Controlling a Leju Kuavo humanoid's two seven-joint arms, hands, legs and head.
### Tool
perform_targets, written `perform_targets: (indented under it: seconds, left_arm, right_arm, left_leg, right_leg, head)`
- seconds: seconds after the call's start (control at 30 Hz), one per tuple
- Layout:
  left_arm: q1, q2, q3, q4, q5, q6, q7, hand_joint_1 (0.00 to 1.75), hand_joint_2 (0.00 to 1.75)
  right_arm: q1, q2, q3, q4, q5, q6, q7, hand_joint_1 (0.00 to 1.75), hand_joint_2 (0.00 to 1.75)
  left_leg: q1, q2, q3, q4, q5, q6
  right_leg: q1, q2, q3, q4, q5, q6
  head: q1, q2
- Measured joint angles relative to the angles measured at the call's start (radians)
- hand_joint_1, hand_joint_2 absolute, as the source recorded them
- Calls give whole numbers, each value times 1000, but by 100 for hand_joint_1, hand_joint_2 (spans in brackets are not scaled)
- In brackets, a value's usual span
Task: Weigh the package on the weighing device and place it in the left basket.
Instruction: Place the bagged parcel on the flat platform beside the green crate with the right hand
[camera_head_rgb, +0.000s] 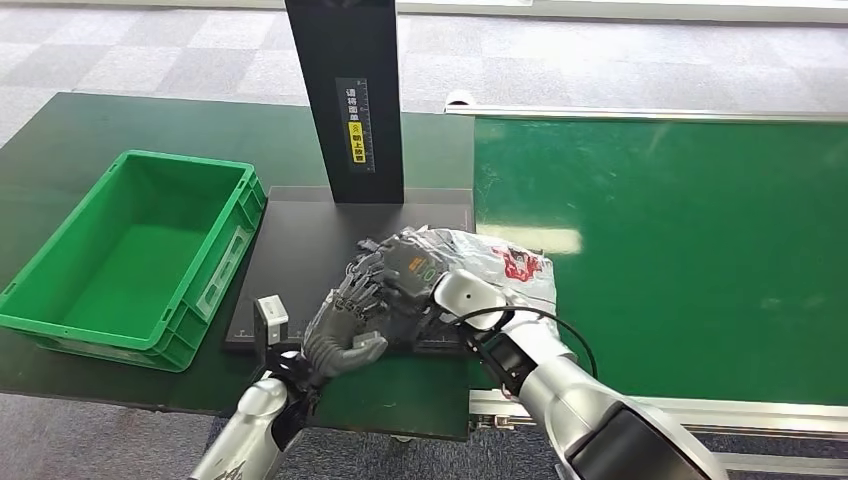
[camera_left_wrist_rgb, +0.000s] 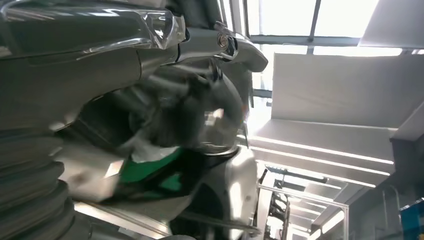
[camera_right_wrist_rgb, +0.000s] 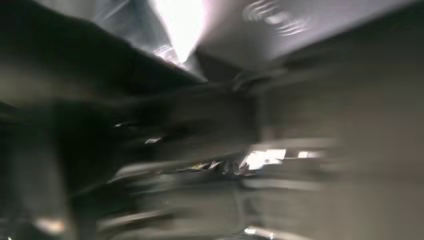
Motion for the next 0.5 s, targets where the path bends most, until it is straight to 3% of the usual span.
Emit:
perform_targets:
  seconds: [0.5]
  left_arm:
    - [-5,-3,-16,53,15,-6,-10,0,175]
  right_arm:
    - [41,14,14,13,-22,-1,-58,175,0]
  left_leg:
    - [0,0,-1,0,0,0]
  right_leg:
    - [0,0,-1,0,0,0]
  head:
    - [0,0]
